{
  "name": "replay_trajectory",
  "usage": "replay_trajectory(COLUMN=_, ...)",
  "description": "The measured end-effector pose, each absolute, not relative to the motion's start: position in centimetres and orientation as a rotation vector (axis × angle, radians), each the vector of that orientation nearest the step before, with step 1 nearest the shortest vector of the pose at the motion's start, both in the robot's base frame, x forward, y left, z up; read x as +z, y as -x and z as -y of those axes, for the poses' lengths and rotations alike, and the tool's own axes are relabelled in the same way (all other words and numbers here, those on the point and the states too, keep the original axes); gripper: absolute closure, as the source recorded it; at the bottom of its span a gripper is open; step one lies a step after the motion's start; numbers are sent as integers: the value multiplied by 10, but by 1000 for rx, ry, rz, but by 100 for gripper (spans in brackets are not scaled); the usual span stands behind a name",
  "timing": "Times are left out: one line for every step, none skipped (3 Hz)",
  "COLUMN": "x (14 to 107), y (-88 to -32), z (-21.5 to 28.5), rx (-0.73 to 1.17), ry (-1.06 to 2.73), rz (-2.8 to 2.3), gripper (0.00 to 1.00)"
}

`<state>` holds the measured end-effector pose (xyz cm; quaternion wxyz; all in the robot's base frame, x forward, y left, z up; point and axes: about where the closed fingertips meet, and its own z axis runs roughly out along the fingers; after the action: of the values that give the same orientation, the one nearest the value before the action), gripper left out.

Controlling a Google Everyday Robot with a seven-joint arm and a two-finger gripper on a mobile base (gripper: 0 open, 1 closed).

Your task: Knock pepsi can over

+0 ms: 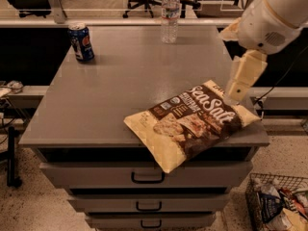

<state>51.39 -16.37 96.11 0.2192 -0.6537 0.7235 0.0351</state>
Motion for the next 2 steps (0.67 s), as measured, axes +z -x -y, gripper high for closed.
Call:
replay_trajectory(x=953, y=-568, z=107, rx=249, ry=1794, rz=-1829, gripper=0)
replay_trajectory(x=950, y=-602, z=52, rx=426, ry=1722, rz=-1677, gripper=0)
